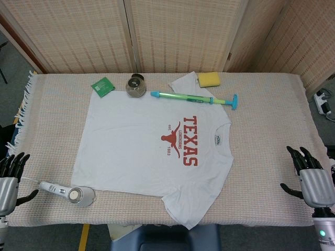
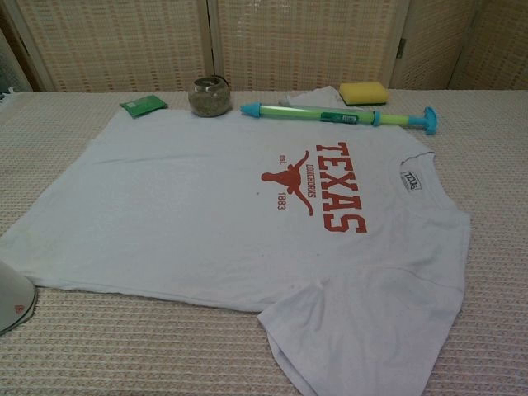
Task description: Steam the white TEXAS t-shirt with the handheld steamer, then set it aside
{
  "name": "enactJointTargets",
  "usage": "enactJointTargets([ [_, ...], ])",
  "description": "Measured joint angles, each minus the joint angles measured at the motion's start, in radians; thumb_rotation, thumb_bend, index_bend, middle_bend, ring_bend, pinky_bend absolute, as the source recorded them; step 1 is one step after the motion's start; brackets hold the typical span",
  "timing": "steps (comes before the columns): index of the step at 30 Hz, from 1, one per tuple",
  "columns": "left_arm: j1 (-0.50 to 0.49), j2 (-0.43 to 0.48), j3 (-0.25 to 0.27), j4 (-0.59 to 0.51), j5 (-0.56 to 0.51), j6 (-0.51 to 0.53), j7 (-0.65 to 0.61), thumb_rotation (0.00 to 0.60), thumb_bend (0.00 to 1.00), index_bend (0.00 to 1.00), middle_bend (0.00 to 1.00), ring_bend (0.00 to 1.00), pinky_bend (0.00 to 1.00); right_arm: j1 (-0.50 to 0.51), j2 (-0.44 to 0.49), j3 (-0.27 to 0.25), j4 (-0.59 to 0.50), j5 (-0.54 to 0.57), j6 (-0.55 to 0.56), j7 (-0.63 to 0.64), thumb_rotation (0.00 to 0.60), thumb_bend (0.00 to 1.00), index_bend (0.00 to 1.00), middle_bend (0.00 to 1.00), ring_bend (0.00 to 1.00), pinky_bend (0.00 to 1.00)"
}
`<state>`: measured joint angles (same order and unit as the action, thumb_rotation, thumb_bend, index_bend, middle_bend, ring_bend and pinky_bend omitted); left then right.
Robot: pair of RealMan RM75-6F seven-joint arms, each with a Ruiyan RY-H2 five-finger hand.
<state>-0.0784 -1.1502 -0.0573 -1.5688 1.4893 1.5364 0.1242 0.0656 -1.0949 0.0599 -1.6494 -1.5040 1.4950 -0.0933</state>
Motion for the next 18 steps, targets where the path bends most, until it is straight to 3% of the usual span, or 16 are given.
enactJointTargets([
  [18, 0.01, -0.003, 0.028, 0.051, 0.033, -0.007, -0.057, 0.6, 0.11, 0.14, 0.13, 0.07, 0.12, -0.017, 0.058, 0.009, -0.047, -0.021, 0.049, -0.029, 0.6, 0.01, 0.0, 0.14, 0.06, 0.21],
])
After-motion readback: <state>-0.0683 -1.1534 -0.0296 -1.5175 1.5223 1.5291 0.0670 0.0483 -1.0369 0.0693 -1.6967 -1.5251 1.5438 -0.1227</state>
